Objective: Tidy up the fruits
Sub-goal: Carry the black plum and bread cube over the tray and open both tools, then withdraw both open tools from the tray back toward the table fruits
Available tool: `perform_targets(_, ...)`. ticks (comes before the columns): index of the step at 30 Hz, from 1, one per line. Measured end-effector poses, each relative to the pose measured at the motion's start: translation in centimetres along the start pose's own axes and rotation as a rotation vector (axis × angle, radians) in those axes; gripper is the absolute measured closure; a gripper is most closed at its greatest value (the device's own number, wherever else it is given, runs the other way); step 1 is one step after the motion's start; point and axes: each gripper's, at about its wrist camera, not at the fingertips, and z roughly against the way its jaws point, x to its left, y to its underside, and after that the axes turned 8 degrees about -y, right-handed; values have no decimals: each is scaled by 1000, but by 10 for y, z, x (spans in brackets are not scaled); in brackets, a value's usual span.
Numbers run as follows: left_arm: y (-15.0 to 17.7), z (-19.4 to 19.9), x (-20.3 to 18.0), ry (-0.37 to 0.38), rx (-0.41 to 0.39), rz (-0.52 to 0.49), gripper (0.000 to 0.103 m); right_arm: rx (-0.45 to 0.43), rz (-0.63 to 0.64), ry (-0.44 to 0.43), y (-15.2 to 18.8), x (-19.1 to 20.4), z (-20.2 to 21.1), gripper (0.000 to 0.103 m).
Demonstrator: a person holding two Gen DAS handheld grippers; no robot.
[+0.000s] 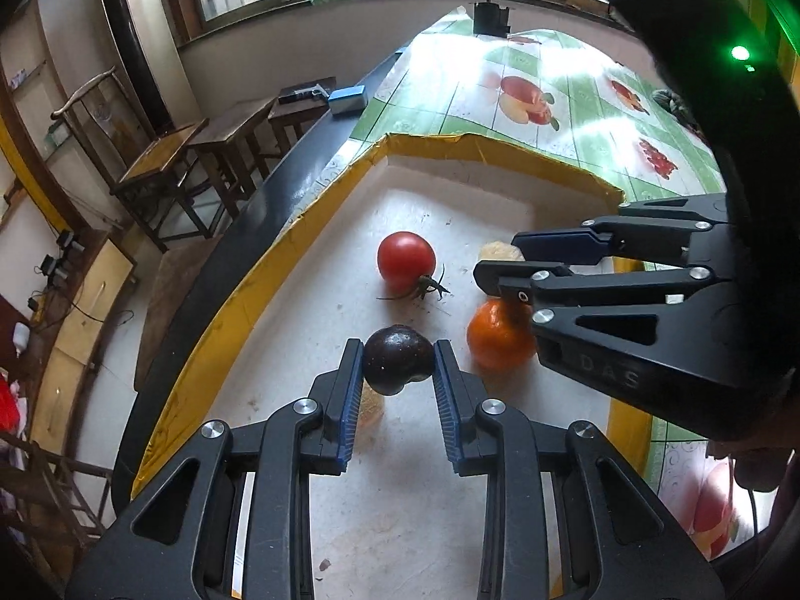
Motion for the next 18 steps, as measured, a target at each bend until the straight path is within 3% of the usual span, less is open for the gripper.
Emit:
perform_targets(4, 1, -2, 0, -3, 16, 8, 74, -8, -11, -24, 2, -1, 6, 72)
perform_targets(6, 1, 0, 2, -4, 12, 19, 51, -12, -18, -24, 5, -2, 10, 71)
perform_targets(7, 1, 1, 2, -2, 4, 25, 47, -14, -22, -26, 7, -2, 11, 71)
perform_targets(18, 5, 15, -15, 30, -22, 45, 46, -81, -42, -13, 34, -3, 63, 68)
